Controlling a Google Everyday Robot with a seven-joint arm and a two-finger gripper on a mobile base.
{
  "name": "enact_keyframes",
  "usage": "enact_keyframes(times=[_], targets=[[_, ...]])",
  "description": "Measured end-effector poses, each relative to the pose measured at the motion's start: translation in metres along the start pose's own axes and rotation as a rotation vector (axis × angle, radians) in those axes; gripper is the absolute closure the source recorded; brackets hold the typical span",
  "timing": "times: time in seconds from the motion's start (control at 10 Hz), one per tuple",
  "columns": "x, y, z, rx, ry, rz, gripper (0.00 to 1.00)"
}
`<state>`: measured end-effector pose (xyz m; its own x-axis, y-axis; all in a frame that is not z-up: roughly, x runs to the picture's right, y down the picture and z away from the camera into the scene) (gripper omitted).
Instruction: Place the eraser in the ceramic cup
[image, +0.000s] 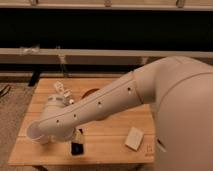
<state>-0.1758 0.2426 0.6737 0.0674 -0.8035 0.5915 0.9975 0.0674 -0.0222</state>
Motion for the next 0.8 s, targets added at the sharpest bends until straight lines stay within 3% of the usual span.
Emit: enact_keyframes(times=[0.3,0.8], targets=[[0.014,0.002,0.023,-0.051,0.023,0.003,0.2],[0.04,-0.001,0.049,-0.048,-0.003,0.036,0.2]])
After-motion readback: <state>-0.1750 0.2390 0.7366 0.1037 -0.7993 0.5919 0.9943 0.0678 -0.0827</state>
